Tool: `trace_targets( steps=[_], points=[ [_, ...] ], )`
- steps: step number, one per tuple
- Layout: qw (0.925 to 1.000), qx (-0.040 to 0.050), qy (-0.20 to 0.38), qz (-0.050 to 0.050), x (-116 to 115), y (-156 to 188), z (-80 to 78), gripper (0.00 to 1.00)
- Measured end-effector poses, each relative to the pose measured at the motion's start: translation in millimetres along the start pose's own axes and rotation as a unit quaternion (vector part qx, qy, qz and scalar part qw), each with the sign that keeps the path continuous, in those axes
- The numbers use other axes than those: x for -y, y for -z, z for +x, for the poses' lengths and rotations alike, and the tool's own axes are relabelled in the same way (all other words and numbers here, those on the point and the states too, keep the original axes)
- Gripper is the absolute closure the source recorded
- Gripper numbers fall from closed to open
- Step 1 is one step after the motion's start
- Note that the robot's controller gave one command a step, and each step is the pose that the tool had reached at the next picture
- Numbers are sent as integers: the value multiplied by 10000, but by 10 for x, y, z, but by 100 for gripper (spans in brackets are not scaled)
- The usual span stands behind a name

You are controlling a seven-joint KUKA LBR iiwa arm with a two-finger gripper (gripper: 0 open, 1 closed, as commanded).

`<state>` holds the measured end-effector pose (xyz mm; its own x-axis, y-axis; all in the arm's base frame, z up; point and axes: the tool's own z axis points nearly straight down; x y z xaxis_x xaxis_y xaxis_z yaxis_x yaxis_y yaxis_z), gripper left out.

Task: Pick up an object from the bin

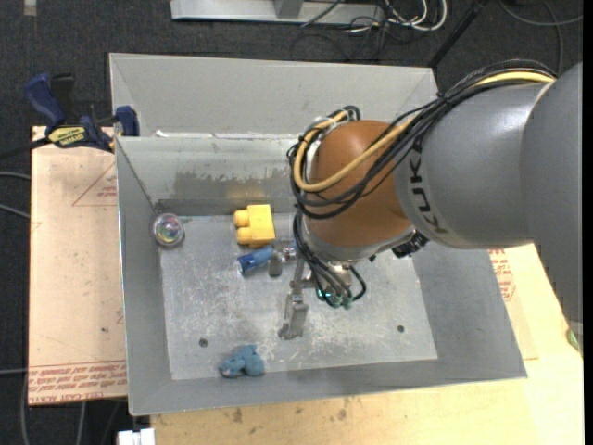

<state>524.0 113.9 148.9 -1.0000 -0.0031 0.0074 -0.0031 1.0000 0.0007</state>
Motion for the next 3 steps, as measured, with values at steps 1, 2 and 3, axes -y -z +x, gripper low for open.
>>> trace_targets(
  steps=[1, 2, 3],
  points=[
    [9981, 10, 611, 0, -624, -820, 233, 0],
    [9984, 50, 564, -2, -597, -780, 198, 100],
    [9997, 86, 247, -26, -1035, 495, 250, 100]
  ],
)
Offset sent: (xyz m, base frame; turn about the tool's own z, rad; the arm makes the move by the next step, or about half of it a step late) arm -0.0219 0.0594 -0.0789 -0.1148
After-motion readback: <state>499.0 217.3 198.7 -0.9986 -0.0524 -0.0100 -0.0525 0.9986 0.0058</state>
